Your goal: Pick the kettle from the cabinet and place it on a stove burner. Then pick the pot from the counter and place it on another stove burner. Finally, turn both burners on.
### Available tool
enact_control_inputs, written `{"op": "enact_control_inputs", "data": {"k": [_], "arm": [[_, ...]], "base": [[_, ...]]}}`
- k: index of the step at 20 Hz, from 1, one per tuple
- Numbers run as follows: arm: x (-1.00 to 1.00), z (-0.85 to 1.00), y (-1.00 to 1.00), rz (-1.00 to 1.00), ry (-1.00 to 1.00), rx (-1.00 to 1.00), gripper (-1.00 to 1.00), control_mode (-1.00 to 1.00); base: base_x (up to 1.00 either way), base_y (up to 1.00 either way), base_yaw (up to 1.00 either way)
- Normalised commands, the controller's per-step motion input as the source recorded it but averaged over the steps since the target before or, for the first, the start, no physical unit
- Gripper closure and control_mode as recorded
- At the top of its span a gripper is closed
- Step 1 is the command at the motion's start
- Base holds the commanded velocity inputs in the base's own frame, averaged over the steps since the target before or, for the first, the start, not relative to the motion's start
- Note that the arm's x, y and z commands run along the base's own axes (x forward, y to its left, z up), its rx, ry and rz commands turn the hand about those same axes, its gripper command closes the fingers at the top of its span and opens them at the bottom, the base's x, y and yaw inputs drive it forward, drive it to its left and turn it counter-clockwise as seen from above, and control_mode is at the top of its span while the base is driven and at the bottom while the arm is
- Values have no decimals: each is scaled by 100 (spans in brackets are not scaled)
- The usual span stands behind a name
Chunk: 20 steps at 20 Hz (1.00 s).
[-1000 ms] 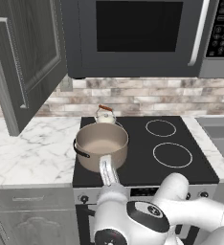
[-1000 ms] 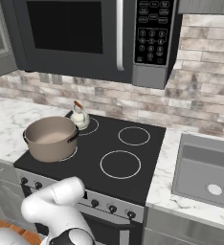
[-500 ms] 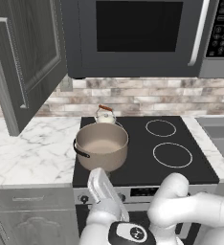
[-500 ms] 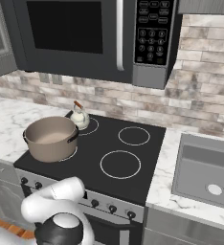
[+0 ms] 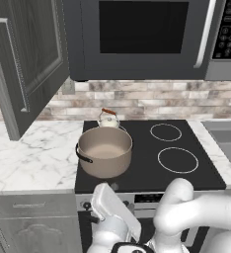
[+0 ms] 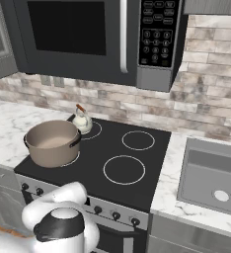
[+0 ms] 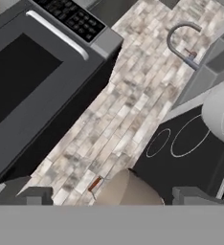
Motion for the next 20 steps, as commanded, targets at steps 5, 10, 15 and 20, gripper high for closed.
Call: {"op": "enact_control_inputs", "data": {"k": [5, 10, 15, 20], "arm": [[0, -17, -20, 0, 3, -20, -100, -100], [3, -33, -12, 0, 2, -12, -100, -100], [9, -32, -4, 0, 3, -13, -100, -100], [19, -19, -5, 0, 5, -10, -100, -100]], "base": [[0, 0, 0], [0, 0, 0], [0, 0, 0], [0, 0, 0]]}}
